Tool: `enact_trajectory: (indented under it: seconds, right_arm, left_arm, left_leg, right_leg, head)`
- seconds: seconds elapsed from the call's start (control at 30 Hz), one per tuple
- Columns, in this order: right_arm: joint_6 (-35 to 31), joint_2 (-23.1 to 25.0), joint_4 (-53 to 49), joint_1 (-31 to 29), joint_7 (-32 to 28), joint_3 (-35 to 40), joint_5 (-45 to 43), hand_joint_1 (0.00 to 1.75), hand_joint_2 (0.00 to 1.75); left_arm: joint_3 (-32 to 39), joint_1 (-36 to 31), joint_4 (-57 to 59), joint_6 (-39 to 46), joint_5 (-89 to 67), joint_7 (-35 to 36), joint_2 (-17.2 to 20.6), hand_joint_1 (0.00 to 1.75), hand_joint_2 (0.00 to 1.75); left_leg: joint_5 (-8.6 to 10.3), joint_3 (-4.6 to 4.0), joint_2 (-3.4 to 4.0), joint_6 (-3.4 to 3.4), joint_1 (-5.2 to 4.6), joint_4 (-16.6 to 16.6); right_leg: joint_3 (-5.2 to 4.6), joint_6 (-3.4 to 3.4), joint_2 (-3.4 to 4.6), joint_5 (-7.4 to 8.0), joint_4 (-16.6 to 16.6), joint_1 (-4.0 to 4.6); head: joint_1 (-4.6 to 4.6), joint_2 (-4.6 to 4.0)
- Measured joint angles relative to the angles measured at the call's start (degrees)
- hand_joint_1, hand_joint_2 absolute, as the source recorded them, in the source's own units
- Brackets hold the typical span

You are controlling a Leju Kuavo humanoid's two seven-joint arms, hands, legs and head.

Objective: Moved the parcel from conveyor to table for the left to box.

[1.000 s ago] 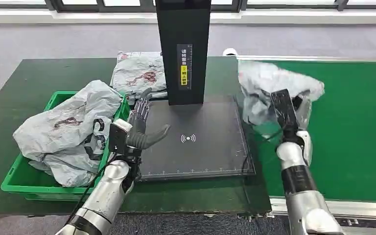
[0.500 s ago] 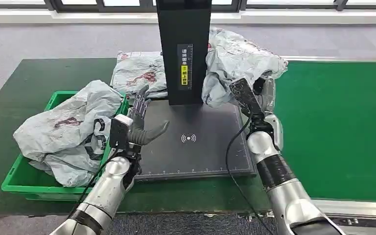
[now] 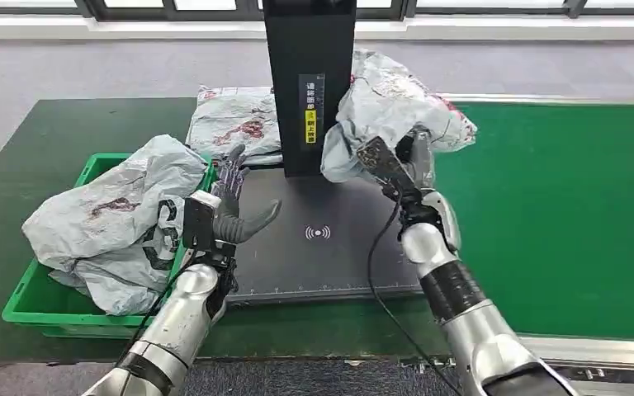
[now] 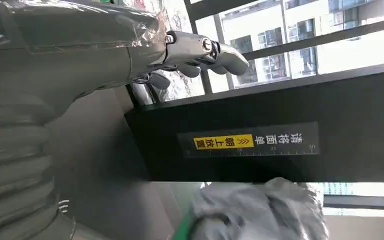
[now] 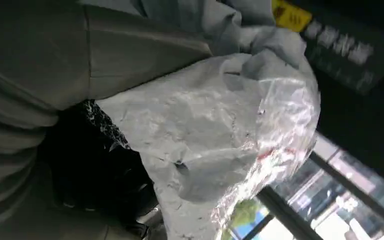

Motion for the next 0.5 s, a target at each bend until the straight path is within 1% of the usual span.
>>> enact_trajectory:
  seconds: [0.17,0.2,0.27,0.3,0.37,0.5]
  right_arm:
    - [0.5,0.5,1.2,0.0,0.2,2.3,0.0,1.75,1.75]
    - [2.3,0.5,1.5,-0.2,1.1,2.7,0.3,1.75,1.75]
    - [8.7,0.5,2.3,-0.5,2.8,3.9,0.8,1.75,1.75]
    - [12.1,0.4,3.0,-0.5,2.9,5.1,1.0,1.75,1.75]
    - [16.4,0.1,4.2,0.2,2.1,7.7,1.2,1.75,1.75]
    - [18.4,-1.6,4.7,3.1,-0.4,13.4,2.3,1.75,1.75]
  left_arm:
    - [0.0,0.0,0.0,0.1,0.1,0.0,0.1,0.00,1.75]
    - [0.0,0.0,0.0,0.1,0.1,0.1,0.1,0.00,1.75]
    - [0.0,0.0,-0.2,0.2,0.4,0.4,0.3,0.00,1.75]
    - [0.0,0.0,-0.5,0.3,0.6,0.7,0.4,0.00,1.75]
    - [0.0,0.0,-1.0,0.3,0.8,1.2,0.7,0.00,1.75]
    - [0.0,0.0,-1.4,0.6,1.1,1.4,1.3,0.00,1.75]
  left_leg:
    - [0.00,-0.04,-0.04,0.00,0.00,0.0]
    - [0.00,-0.04,-0.04,0.00,0.00,0.0]
    - [-0.01,-0.03,-0.01,0.00,0.00,0.0]
    - [-0.01,-0.03,0.00,0.00,0.00,0.0]
    - [-0.01,-0.03,-0.03,0.00,0.00,0.0]
    - [-0.01,-0.06,-0.14,-0.01,0.02,0.0]
  right_leg:
    - [0.00,0.00,-0.04,0.00,0.0,-0.01]
    - [0.00,0.00,-0.03,0.00,0.0,-0.01]
    - [-0.02,0.00,-0.01,0.00,0.0,-0.01]
    - [-0.04,0.00,0.01,0.00,0.0,0.00]
    - [-0.05,0.00,-0.03,-0.01,0.0,0.00]
    - [-0.04,-0.05,-0.14,-0.06,0.0,0.02]
  head:
    - [0.00,-0.02]
    - [0.00,0.00]
    - [0.00,0.00]
    - [0.00,-0.02]
    - [-0.02,-0.02]
    - [0.00,0.00]
